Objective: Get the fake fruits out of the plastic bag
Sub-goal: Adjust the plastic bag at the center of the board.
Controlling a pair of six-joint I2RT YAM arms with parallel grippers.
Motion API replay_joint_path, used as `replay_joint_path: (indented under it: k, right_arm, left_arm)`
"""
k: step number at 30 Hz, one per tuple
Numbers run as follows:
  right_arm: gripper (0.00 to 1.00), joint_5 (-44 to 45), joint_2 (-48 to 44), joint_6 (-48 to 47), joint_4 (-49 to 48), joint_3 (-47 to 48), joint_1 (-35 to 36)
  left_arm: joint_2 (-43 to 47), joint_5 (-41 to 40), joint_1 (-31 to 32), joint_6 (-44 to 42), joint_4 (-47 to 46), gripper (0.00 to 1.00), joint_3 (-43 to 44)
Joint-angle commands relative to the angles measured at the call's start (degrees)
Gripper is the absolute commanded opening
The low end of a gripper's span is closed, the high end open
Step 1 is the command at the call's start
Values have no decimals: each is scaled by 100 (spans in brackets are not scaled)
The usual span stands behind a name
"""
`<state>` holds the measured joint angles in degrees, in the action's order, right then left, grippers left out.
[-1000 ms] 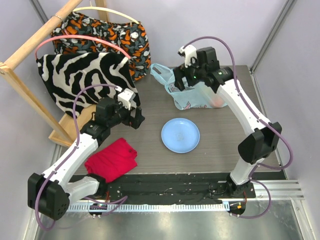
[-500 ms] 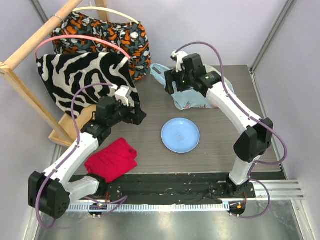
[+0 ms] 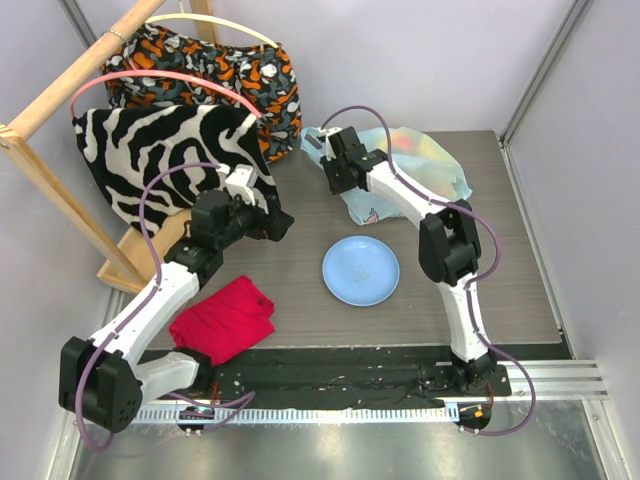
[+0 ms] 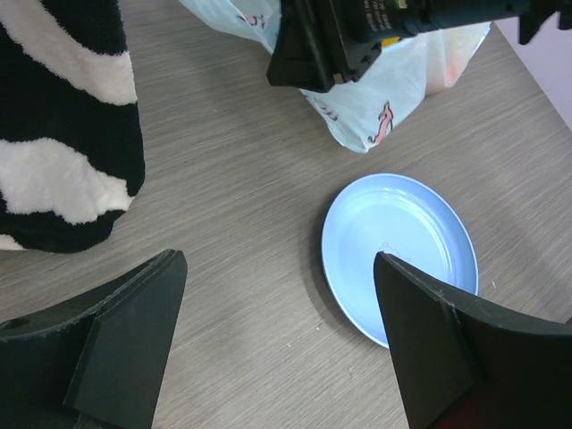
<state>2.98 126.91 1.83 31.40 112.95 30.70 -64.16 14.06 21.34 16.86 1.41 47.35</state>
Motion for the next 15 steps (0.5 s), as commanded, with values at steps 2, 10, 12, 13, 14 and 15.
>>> replay_joint_path:
  k: [2, 10, 12, 13, 14, 15]
  right_arm:
    - [7, -524, -1421, -130, 23, -78, -64]
    - [1, -1186, -4627, -411, 796, -2995, -90]
    - [1, -1098, -5025, -472, 859, -3784, -90]
    - [1, -1063, -5401, -446, 851, -3989, -90]
    - [1, -1002, -5544, -420, 842, -4174, -82]
    - [1, -1019, -5685, -429, 816, -4471, -116]
  left_arm:
    - [-394, -149, -16, 168, -422, 91, 378]
    - [-1948, -80, 54, 1861, -554, 93, 1590]
    - [-2301, -27, 124, 2223, -755, 94, 1794]
    - [-2477, -44, 151, 2425, -782, 94, 2056]
    - [-2879, -105, 194, 2766, -687, 95, 2207]
    - [-3039, -149, 203, 2961, -642, 95, 2513]
